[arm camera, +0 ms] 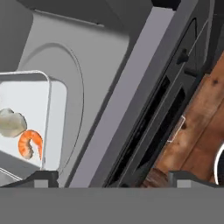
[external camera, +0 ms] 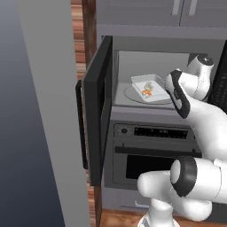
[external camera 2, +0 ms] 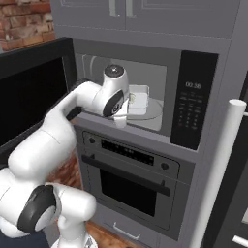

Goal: Place the tupperware containing the shrimp and garlic meal in the microwave. Close the microwave door and press the start button to reheat the meal.

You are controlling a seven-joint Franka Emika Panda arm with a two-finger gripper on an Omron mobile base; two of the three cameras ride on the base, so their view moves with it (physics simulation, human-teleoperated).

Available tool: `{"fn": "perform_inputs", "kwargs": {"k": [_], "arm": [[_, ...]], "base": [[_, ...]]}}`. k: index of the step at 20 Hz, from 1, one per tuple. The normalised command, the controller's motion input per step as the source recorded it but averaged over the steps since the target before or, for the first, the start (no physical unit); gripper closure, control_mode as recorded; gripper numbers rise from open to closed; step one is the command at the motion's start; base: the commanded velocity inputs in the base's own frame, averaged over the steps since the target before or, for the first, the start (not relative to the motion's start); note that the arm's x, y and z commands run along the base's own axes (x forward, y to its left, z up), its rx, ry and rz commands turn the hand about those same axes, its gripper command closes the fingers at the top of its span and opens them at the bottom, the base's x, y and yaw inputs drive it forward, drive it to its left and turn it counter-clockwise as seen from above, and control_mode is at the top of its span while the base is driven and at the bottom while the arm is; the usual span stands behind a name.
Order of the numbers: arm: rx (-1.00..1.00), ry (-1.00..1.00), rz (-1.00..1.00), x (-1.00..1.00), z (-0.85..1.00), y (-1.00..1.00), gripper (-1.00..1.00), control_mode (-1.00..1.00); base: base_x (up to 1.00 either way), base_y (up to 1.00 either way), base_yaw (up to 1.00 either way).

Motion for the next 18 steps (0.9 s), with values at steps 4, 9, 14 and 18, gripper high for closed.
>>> {"fn": "perform_inputs", "kwargs": {"k": [4, 9, 14, 18], "arm": [[-0.11, -0.1, 0.23, -1.0, 0.4, 0.43, -1.0, -1.0], [-0.2, -0.16, 0.29, -1.0, 0.34, 0.29, -1.0, -1.0], [-0.38, -0.16, 0.38, -1.0, 0.38, 0.01, -1.0, -1.0], [-0.42, -0.15, 0.42, -0.97, 0.46, 0.26, -1.0, -1.0]], "base": [[0.0, 0.0, 0.0], [0.0, 0.0, 0.0], [0.0, 0.0, 0.0], [0.0, 0.0, 0.0]]}}
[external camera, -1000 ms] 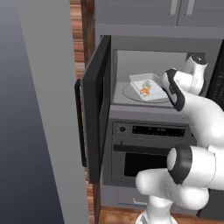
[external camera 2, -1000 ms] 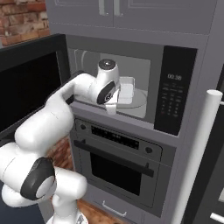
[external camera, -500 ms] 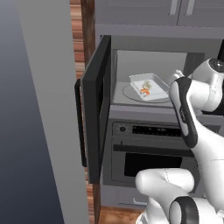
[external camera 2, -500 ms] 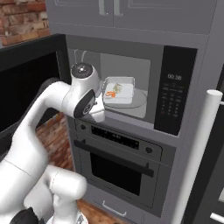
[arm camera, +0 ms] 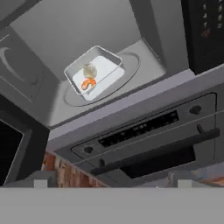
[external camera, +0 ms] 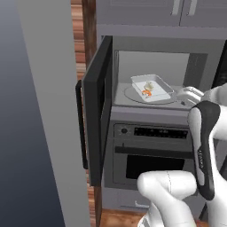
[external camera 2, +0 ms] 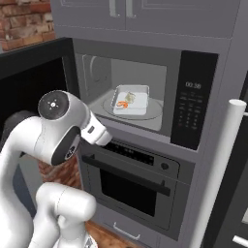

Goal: Place the tupperware containing the shrimp and garlic meal in the microwave. Close the microwave door and press the start button to reheat the meal.

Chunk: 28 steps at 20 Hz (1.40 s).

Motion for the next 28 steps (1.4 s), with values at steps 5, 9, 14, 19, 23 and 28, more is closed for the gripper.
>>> {"fn": "perform_inputs", "kwargs": {"k": [5, 9, 14, 19, 23, 28], "arm": [[-0.43, -0.13, 0.42, -0.75, 0.48, 0.4, -1.0, -1.0], [-0.45, -0.03, 0.42, -0.49, 0.32, 0.54, -1.0, -1.0], [-0.46, 0.01, 0.36, -0.22, 0.18, 0.72, -1.0, -1.0], [-0.47, 0.04, 0.29, -0.19, 0.01, 0.82, -1.0, -1.0], [-0.44, -0.02, 0.18, -0.35, -0.02, 0.79, -1.0, -1.0], [-0.34, -0.2, 0.03, -0.18, -0.09, 0.74, -1.0, -1.0]], "base": [[0.0, 0.0, 0.0], [0.0, 0.0, 0.0], [0.0, 0.0, 0.0], [0.0, 0.0, 0.0], [0.0, 0.0, 0.0], [0.0, 0.0, 0.0]]}}
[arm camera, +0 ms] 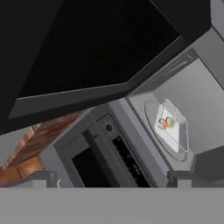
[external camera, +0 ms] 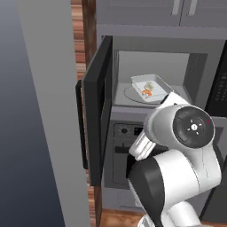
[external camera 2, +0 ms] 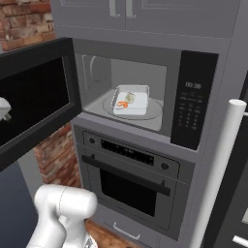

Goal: Place the tupperware containing the shrimp and garlic meal in the microwave. Close the microwave door and press the start button to reheat the meal.

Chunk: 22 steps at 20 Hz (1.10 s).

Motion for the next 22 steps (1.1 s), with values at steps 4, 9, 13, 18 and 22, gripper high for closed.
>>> {"fn": "perform_inputs", "kwargs": {"k": [4, 9, 13, 18, 22], "arm": [[-0.27, -0.36, 0.0, -0.08, -0.11, 0.75, -1.0, -1.0], [-0.23, -0.3, 0.0, -0.04, -0.02, 0.77, -1.0, -1.0], [-0.22, -0.06, 0.0, -0.06, 0.0, 0.89, -1.0, -1.0], [-0.22, 0.0, 0.0, 0.0, 0.0, 0.96, -1.0, -1.0], [-0.21, 0.0, -0.03, 0.0, 0.0, 0.86, -1.0, -1.0]], "base": [[0.0, 0.0, 0.0], [0.0, 0.0, 0.0], [0.0, 0.0, 0.0], [0.0, 0.0, 0.0], [0.0, 0.0, 0.0]]}}
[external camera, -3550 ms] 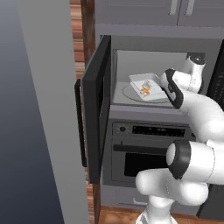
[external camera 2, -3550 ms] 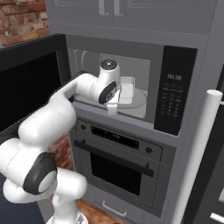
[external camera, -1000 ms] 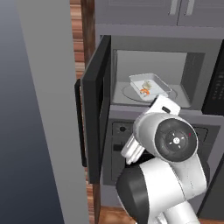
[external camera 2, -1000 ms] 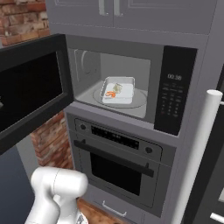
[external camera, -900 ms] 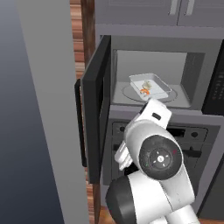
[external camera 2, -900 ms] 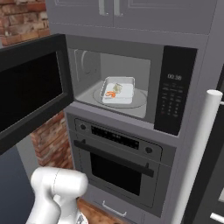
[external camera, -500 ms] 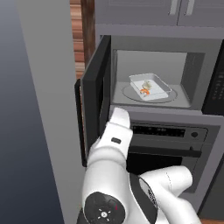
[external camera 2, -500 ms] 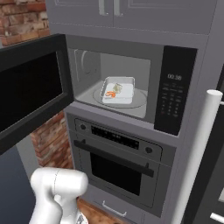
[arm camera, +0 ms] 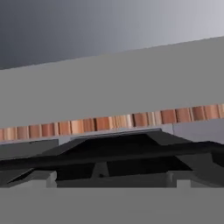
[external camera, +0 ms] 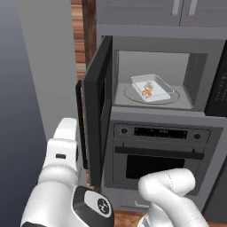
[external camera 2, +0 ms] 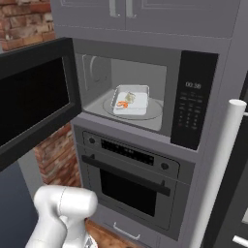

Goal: Place the tupperware containing the shrimp and garlic meal in the microwave. Close the microwave door and press the start button to reheat the meal.

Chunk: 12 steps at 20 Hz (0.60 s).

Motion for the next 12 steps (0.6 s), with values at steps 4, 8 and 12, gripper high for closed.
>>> {"fn": "perform_inputs", "kwargs": {"k": [4, 8, 12], "arm": [[-0.14, 0.0, -0.08, 0.17, 0.0, 0.63, -1.0, -1.0], [-0.11, 0.0, -0.1, 0.39, 0.0, 0.46, -1.0, -1.0], [-0.13, 0.0, -0.12, 0.54, 0.0, 0.39, -1.0, -1.0]], "base": [[0.0, 0.0, 0.0], [0.0, 0.0, 0.0], [0.0, 0.0, 0.0]]}}
